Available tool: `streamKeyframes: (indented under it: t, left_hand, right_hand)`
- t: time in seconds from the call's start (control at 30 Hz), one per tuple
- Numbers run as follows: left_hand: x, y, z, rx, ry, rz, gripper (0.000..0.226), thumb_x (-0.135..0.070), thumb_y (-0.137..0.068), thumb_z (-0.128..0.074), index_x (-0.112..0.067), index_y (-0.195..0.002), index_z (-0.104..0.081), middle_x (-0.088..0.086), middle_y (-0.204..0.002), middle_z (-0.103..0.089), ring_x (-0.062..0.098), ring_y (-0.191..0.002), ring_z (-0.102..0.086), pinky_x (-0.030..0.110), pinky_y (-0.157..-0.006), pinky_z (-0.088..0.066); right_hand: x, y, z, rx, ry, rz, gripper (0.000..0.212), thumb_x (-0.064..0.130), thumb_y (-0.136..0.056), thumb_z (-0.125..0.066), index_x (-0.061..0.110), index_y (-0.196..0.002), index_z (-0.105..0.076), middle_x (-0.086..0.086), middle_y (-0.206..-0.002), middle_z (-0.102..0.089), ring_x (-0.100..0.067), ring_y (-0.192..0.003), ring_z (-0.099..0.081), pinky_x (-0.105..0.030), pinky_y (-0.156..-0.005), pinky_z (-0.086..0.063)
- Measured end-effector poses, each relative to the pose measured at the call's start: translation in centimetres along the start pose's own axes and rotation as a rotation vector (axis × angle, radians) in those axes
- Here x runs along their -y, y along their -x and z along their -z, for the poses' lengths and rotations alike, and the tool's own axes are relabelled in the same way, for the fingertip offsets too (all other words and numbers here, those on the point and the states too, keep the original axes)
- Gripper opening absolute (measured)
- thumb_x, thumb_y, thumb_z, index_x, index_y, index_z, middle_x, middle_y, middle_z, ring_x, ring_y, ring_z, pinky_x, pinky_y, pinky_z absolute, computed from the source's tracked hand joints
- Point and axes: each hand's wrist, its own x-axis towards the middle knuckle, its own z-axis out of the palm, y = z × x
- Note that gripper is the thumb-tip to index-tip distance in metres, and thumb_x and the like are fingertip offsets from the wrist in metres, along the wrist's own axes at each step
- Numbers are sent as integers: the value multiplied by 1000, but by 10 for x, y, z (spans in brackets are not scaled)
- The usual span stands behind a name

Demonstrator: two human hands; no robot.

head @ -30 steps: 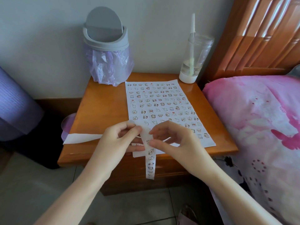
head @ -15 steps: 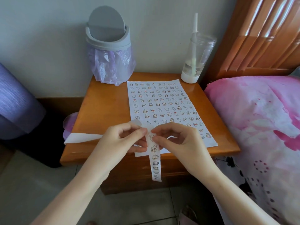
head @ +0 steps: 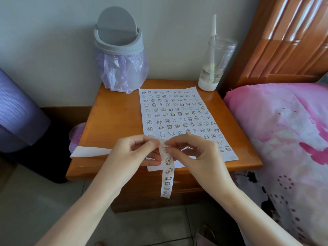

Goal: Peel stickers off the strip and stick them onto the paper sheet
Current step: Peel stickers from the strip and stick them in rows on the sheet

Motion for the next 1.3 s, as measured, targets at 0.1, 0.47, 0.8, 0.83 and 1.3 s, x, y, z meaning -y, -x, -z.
streamKeyframes:
  t: [0.1,0.47,0.8,0.83,1.3]
  left_hand:
    - [0,-1,0,-3,-5,9,11,-19,-87,-60,-16,-88,-70,-5,-75,-74,11,-71,-72,17,-59,-56]
    - [-2,1,0,21,-14,2,15,-19,-89,-57,-17,-83,-71,-3,-72,-74,12,-70,-72,15,-57,-55]
    - [-1,0,0,14,-35,1,14,-19,-89,-58,-18,-84,-71,-4,-73,-74,10,-71,-72,14,-57,-54]
    - [-1,0,0,8,-39,1,14,-19,-89,-58,-19,-84,-71,-5,-72,-74,10,-70,-72,13,-56,-53]
    - [0,0,4,-21,-159,-32,16,-19,-92,-53,-17,-85,-67,-2,-74,-75,16,-65,-73,25,-61,-60]
  right_hand:
    - [0,0,0,-1,-5,9,14,11,-83,-67,20,-93,-70,16,-86,-69,-2,-80,-66,-17,-71,-54]
    - [0,0,-1,-2,13,26,15,10,-83,-67,23,-92,-70,17,-85,-69,-3,-79,-66,-22,-72,-56]
    - [1,0,-1,0,20,17,14,10,-83,-67,22,-90,-69,16,-85,-69,-3,-82,-66,-17,-73,-54]
    - [2,0,-1,-1,25,26,13,9,-83,-67,21,-90,-69,16,-85,-69,-3,-82,-66,-17,-73,-54]
    - [-2,-4,-8,10,175,74,9,25,-83,-68,32,-84,-62,18,-97,-51,-7,-104,-42,-14,-87,-35]
